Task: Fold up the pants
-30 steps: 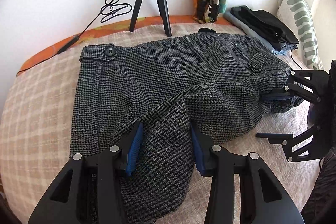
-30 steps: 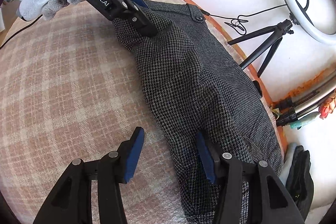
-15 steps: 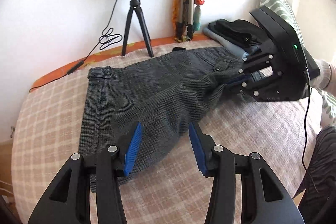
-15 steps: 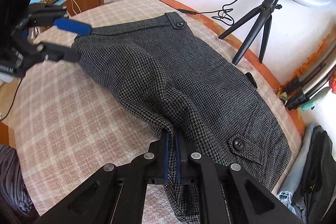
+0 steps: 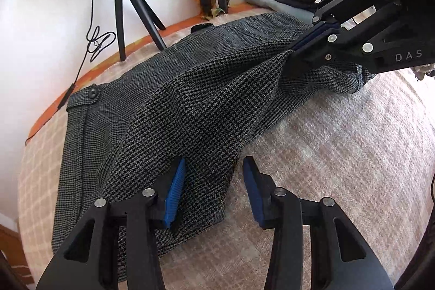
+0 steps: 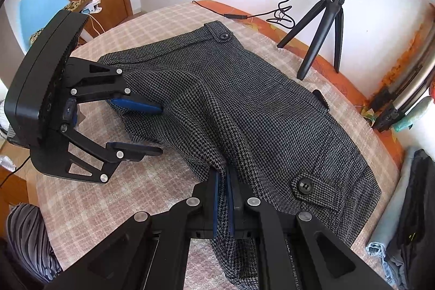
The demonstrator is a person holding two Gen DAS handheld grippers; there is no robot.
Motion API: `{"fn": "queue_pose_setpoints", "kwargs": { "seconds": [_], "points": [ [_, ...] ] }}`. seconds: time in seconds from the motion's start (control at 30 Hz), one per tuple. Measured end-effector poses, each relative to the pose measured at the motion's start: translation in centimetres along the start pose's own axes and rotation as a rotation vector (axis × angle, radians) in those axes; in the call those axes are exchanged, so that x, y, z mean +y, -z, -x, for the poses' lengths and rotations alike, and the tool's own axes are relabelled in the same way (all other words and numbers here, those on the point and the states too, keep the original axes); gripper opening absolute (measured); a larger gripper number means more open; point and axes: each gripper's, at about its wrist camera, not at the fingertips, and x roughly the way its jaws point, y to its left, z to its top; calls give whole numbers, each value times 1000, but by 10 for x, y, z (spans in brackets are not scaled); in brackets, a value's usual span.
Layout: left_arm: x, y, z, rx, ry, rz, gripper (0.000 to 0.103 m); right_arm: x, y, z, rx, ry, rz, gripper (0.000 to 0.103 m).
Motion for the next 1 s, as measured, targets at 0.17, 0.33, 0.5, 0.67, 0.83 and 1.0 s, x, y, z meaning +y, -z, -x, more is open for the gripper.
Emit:
{"fn": "queue_pose_setpoints", "kwargs": {
  "seconds": [0.17, 0.33, 0.5, 0.67, 0.83, 1.0],
  "points": [
    [10, 2, 13, 17, 52, -8, 8, -1, 1, 3, -2, -12, -3, 3],
    [4, 9, 54, 20, 151, 2, 8, 16, 12, 26, -4, -43, 28, 3],
    [-13, 30, 78, 73, 215, -39, 9, 38, 48, 46, -8, -68, 17, 22],
    [-8, 55, 84, 79, 207, 40, 29, 15, 95, 79, -124, -79, -224, 40],
    [43, 79, 93, 4, 213, 333, 48, -33, 142, 89, -142, 7, -591, 53],
    [85, 102, 94, -43, 177, 528, 49, -60, 172, 77, -157, -88, -896, 55]
  ]
}}
